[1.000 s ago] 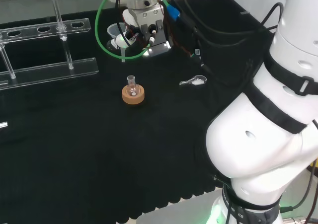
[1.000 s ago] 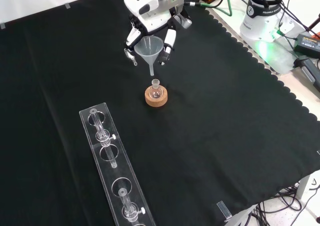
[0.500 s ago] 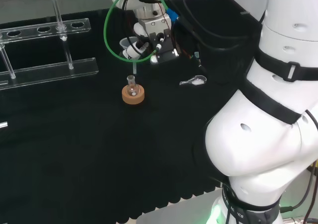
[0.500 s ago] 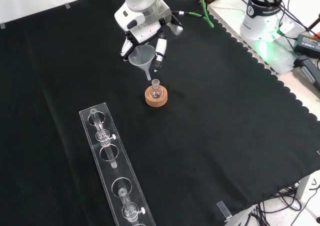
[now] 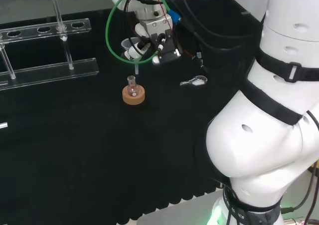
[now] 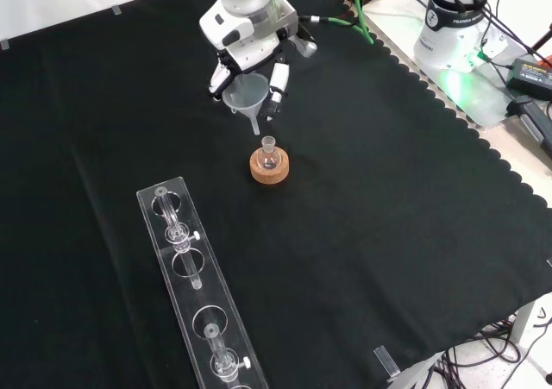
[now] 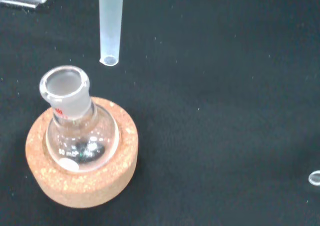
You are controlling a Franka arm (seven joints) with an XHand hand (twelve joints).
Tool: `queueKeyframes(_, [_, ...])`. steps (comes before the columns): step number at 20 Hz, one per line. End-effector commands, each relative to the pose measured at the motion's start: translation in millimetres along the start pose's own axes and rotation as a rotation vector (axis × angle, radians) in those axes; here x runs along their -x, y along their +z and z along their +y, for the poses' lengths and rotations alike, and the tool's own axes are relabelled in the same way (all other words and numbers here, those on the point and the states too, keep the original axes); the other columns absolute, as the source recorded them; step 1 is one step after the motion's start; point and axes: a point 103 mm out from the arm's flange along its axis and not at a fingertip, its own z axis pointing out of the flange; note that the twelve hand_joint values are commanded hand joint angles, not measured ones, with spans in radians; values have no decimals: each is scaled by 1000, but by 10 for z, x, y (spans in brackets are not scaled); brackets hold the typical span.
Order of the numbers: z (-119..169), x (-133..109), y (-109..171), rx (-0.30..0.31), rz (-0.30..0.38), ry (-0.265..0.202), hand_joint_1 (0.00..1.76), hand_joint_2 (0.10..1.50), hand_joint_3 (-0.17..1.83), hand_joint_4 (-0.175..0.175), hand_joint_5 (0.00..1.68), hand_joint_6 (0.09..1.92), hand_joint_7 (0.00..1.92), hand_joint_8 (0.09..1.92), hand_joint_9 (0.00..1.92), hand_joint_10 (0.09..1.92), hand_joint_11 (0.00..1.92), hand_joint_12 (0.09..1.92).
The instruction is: Place the funnel on the round-bottom flask.
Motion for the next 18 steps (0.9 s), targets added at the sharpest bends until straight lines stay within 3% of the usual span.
queueKeyframes(1, [-106,-79,-133,49,-36,0,995,1150,232,-60,728,1441,1120,1624,1632,1240,1920,1006])
queueKeyframes(8, [-150,-244,-126,49,-14,-37,995,1149,235,-59,728,1442,1123,1625,1634,1242,1920,1009])
queueKeyframes(18, [-137,-251,6,27,21,-49,994,1146,240,-57,729,1442,1126,1626,1635,1245,1920,1012])
